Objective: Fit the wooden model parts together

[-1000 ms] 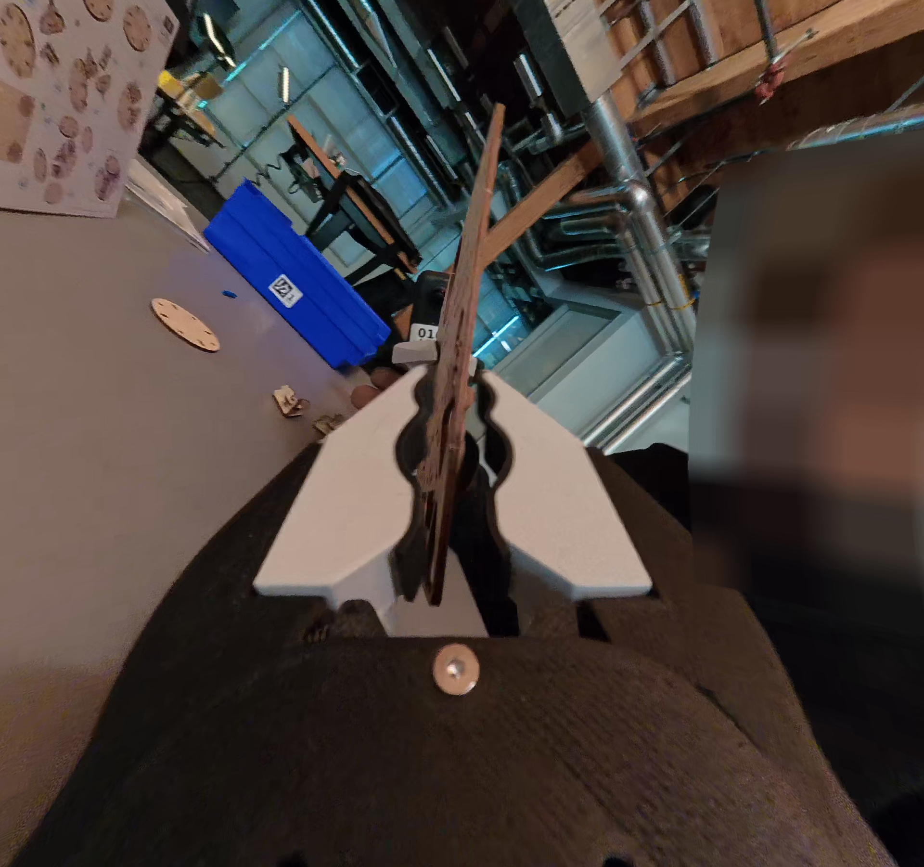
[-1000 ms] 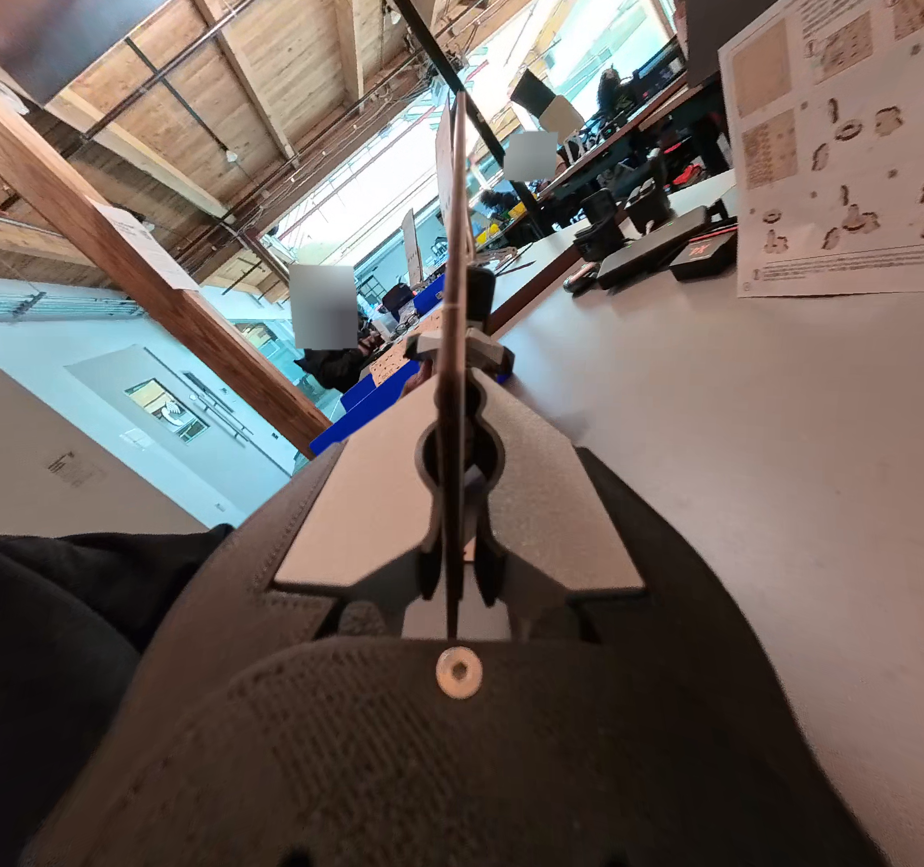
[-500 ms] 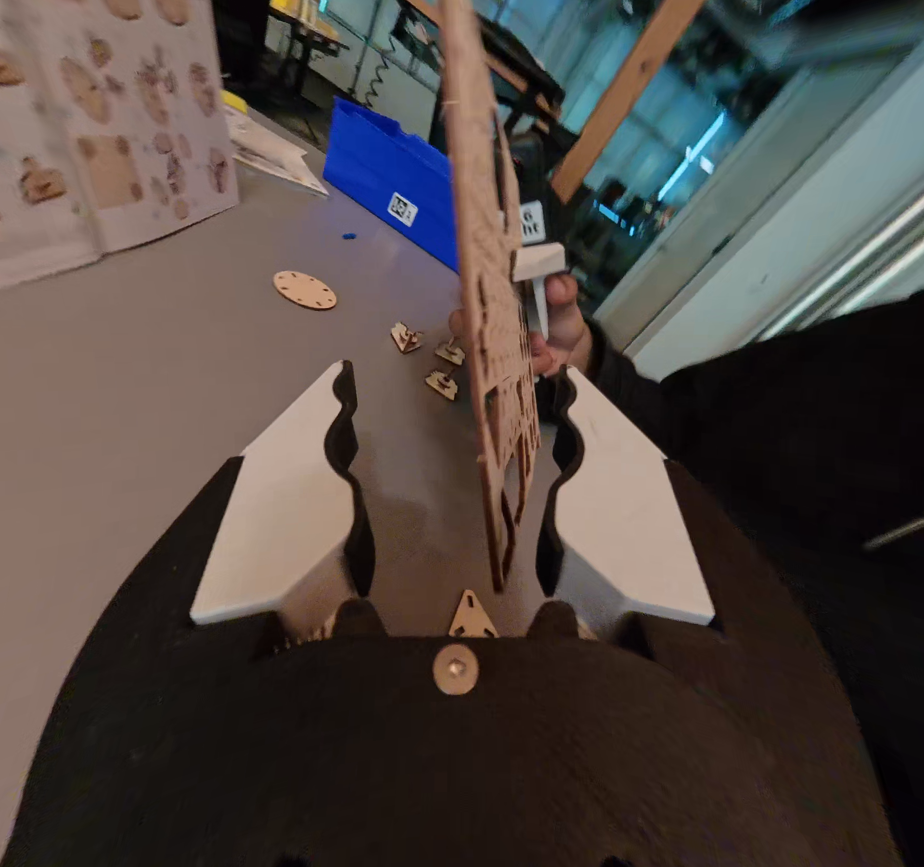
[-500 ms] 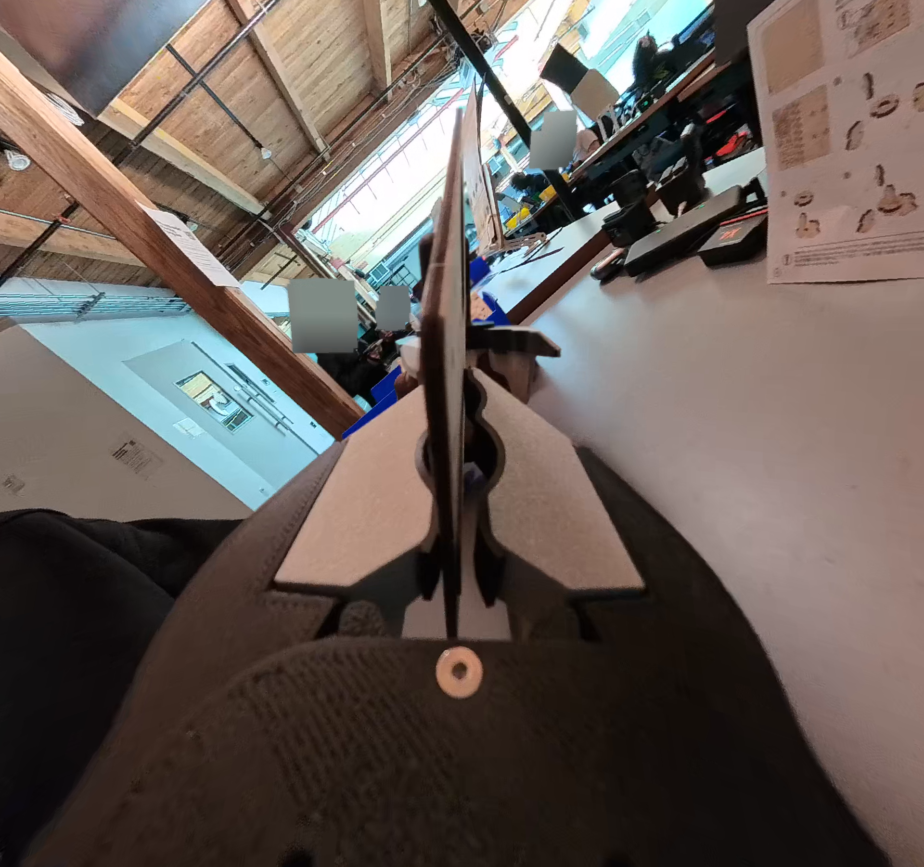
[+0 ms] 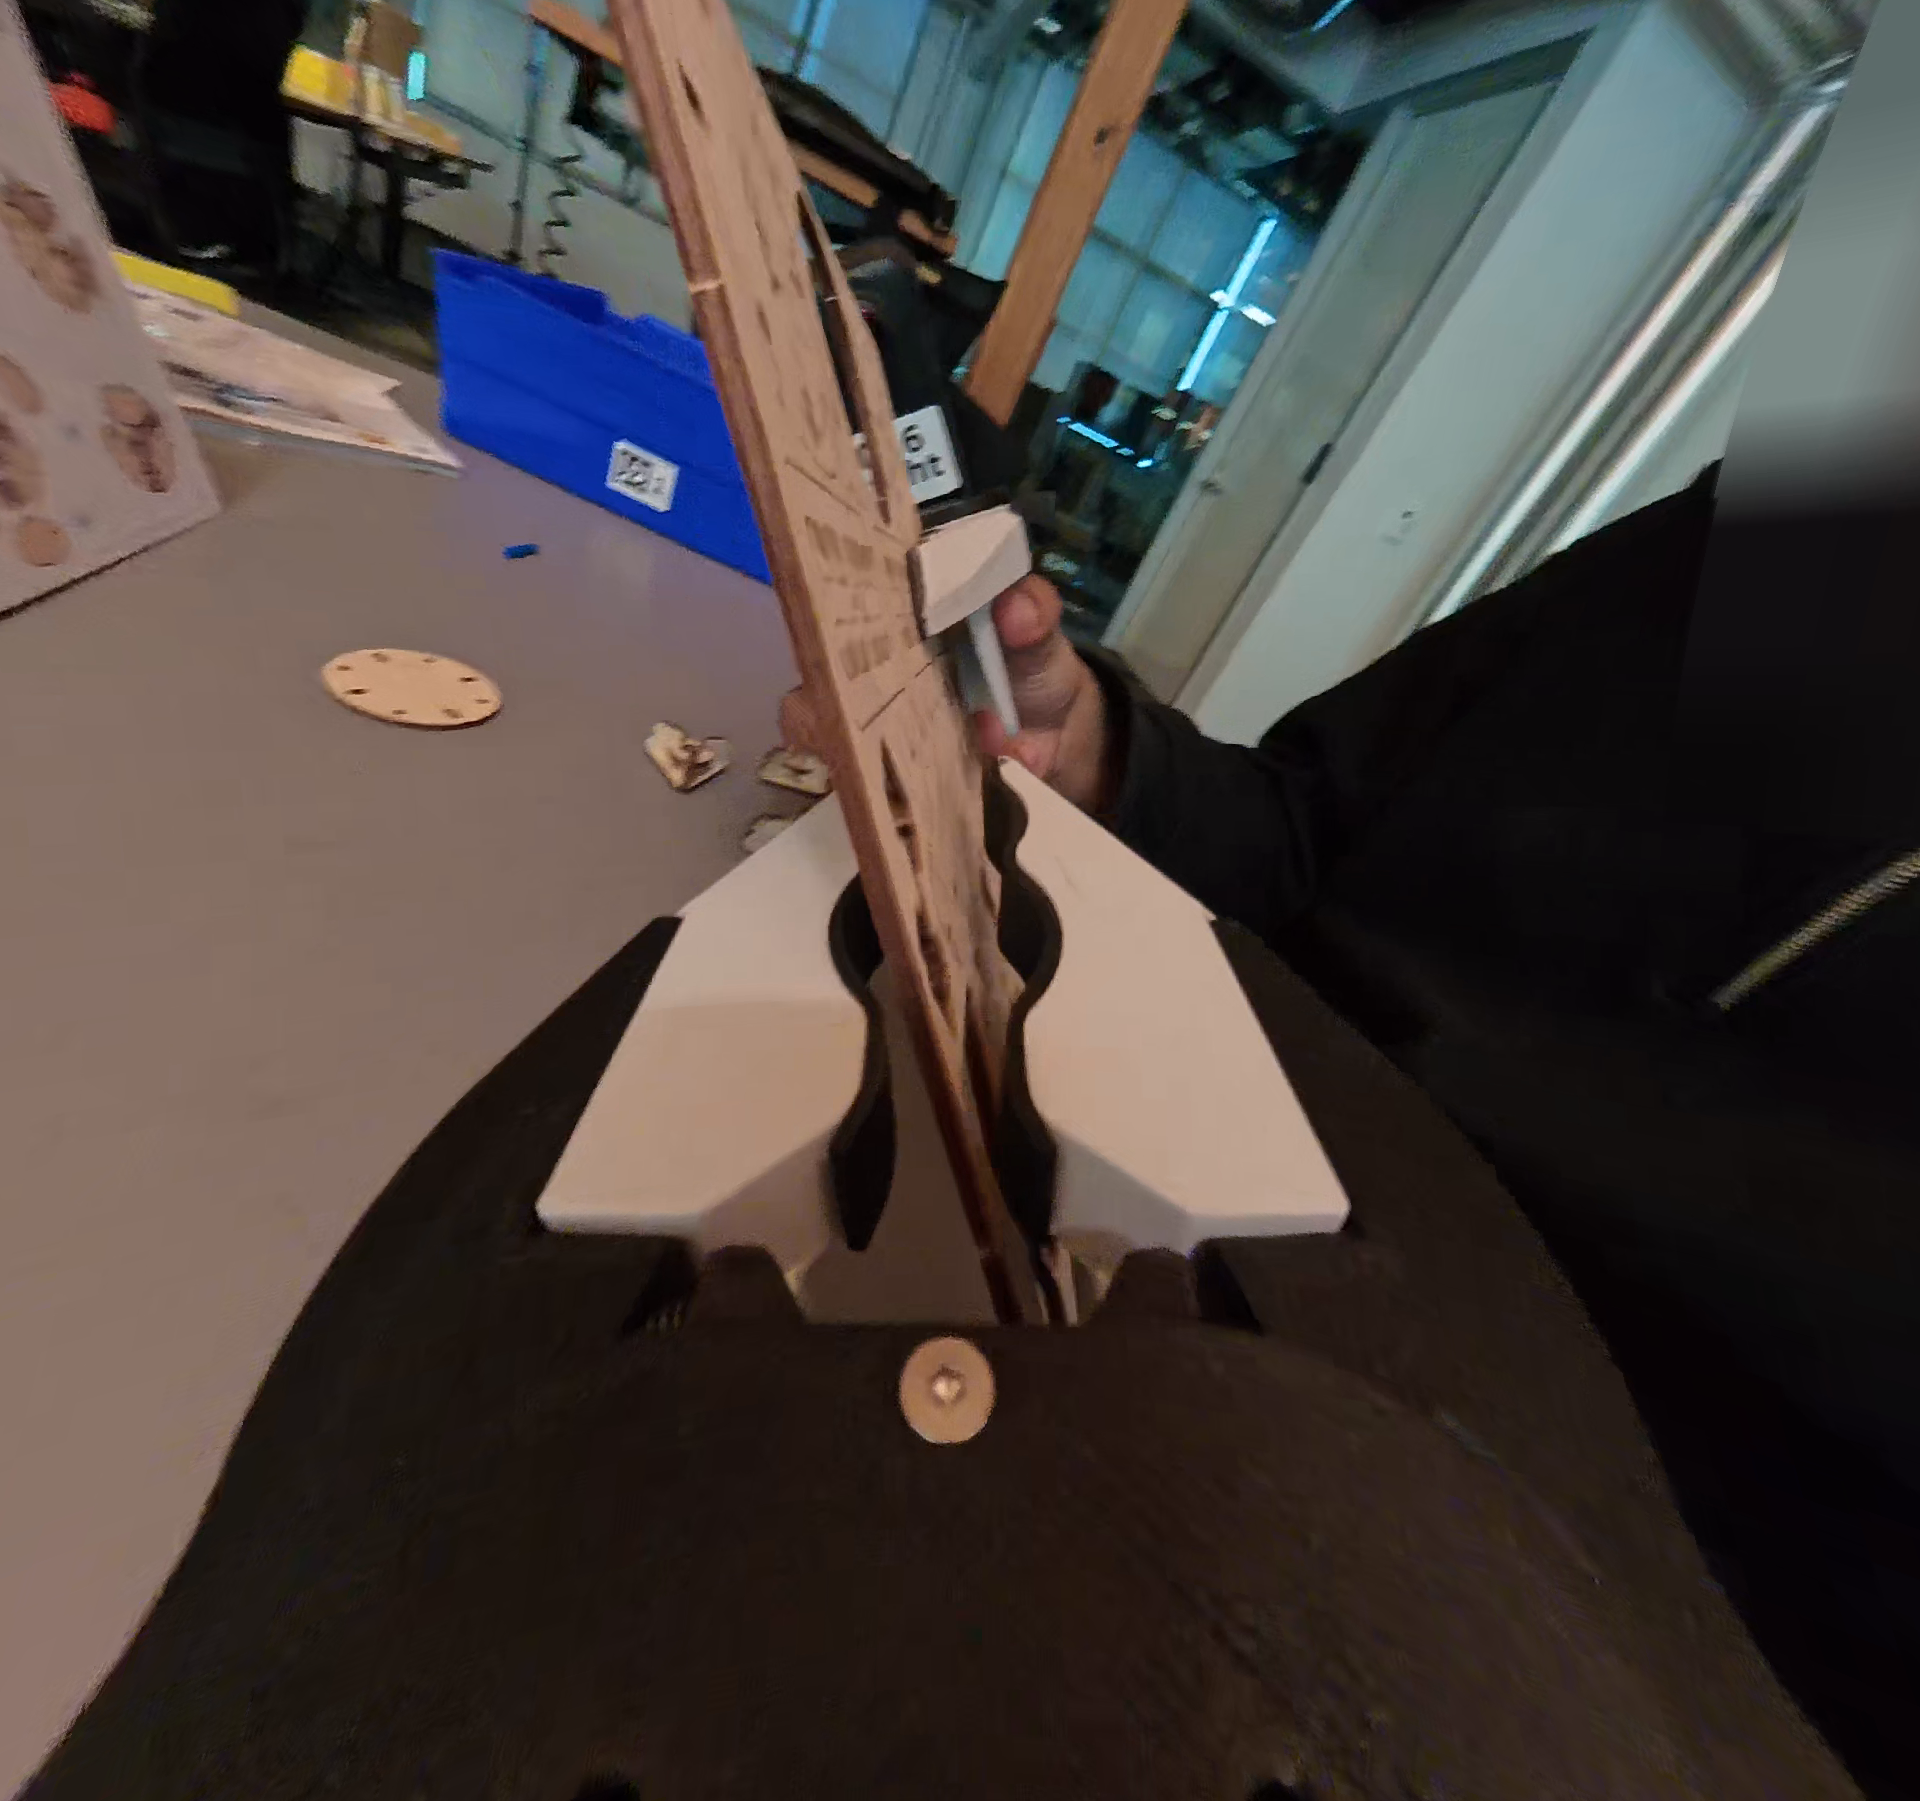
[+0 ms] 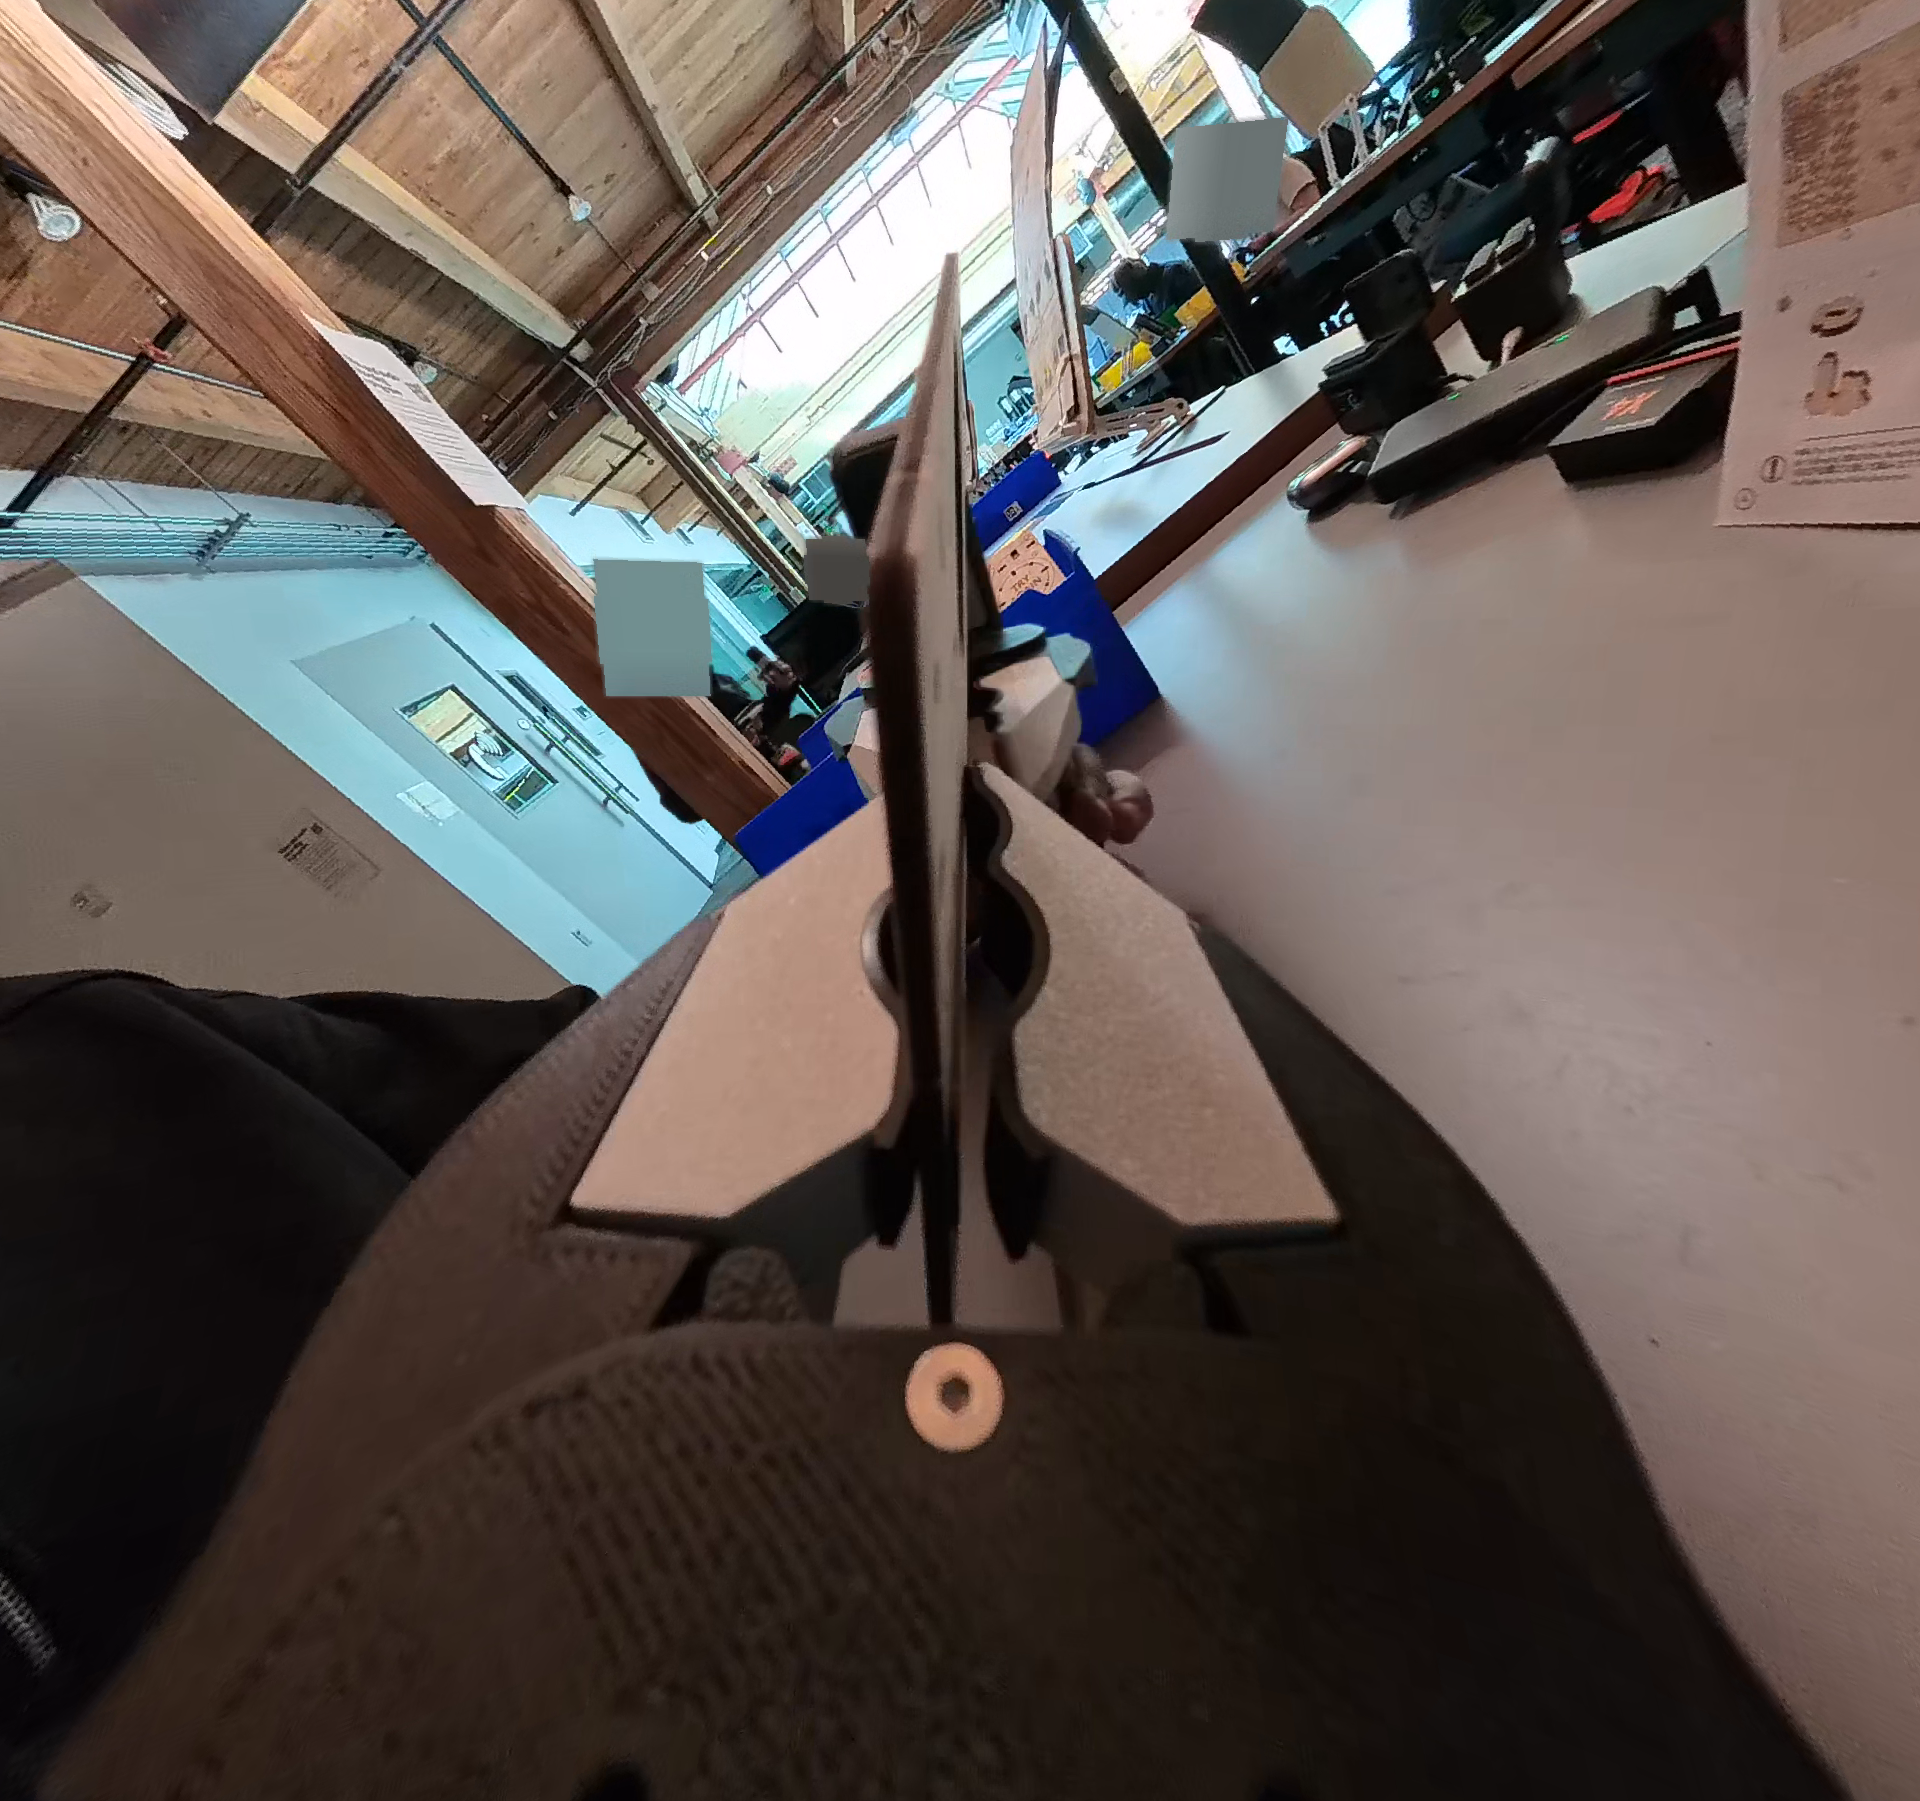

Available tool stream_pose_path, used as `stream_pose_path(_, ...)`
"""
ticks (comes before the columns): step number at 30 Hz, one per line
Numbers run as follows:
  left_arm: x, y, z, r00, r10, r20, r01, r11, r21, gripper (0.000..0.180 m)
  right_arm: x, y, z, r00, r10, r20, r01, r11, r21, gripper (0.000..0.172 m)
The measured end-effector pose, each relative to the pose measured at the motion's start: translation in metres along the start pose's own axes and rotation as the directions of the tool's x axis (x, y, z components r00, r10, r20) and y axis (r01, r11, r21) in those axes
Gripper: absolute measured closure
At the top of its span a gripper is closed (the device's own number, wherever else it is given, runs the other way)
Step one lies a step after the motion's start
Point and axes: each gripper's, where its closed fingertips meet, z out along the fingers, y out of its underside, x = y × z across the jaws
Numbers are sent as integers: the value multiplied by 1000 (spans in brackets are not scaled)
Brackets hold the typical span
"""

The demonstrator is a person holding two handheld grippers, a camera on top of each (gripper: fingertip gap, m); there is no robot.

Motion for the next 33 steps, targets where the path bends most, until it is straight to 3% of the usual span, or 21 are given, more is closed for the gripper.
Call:
stream_pose_path(4,11,7,13,998,3,-67,-3,1000,-2,164,-7,4,4,999,-11,33,11,1000,-12,171)
stream_pose_path(9,2,5,10,999,42,11,-42,999,-16,170,-6,-2,2,999,-44,17,44,999,23,170)
stream_pose_path(13,-8,-4,2,997,24,75,-27,999,39,171,-3,-29,-12,992,-108,-65,118,976,185,145)
stream_pose_path(17,-23,-33,-26,952,114,284,-161,976,148,175,3,-47,-27,975,-150,-163,191,942,277,135)
stream_pose_path(19,-24,-59,-57,886,172,430,-296,924,240,175,4,-50,-29,953,-206,-223,263,926,272,130)
stream_pose_path(22,-22,-85,-100,774,189,605,-447,839,310,175,11,-65,-47,855,-317,-411,431,875,221,105)
stream_pose_path(24,-22,-91,-115,734,165,659,-481,811,333,175,7,-88,-75,768,-359,-530,548,798,253,113)
stream_pose_path(27,-22,-89,-111,780,140,610,-432,826,362,175,-9,-107,-107,727,-369,-579,631,692,351,135)
stream_pose_path(33,-27,-78,-96,855,57,515,-297,868,398,173,-12,-108,-112,711,-390,-585,653,676,342,152)
